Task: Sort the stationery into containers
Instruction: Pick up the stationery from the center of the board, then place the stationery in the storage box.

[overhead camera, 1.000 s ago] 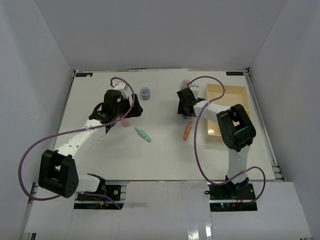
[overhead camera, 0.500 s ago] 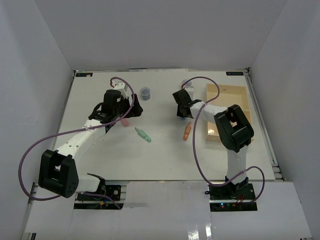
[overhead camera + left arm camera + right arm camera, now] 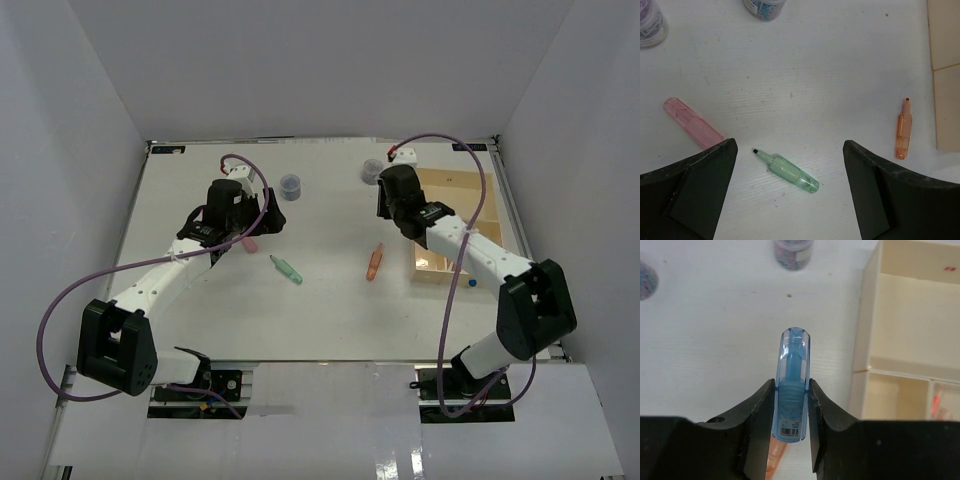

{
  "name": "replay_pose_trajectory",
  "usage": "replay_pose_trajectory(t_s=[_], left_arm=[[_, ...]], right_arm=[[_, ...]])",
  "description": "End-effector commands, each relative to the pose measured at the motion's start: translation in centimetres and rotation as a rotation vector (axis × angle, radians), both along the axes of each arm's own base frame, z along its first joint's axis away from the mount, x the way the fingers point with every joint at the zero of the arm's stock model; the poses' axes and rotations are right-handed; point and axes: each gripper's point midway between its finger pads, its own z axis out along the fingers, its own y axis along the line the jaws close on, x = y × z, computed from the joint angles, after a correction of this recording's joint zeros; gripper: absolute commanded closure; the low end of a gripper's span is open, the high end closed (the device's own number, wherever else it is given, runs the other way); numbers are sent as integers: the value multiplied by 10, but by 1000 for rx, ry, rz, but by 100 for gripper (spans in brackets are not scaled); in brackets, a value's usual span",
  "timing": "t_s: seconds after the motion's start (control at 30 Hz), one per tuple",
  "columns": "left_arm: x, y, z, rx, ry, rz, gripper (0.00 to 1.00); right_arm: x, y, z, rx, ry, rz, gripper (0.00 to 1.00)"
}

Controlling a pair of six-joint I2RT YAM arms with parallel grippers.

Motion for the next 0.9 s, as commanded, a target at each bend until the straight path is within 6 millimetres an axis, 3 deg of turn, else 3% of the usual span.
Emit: replay_pose_trajectory(t_s=[0.0,0.07,0.17,0.33,0.53,0.63,0.87], left_arm=[[1,1,5,-13,-2,-1,2],[0,1,4,-14,0,0,2],[1,-1,2,-16,8,-4,2],[1,0,0,-13,13,-3,2],[1,0,-2,-11,17,-2,2],[2,1,-3,-8,20,4,2],[2,0,-10,-4,40,7,2]], right_arm=[[-17,-38,-15,-95,31,14,72],[-26,-53,-25,-113,54,19,71],[-31,-73,-25,-110,48,-7,69],[-44,-99,-47,-108,95,-49,69],[-49,-111,-61,-93,108,-49,69],[-51,-116,-67,-103,125,-54,65],[-52,-120,-63,-105,116,-68,41]])
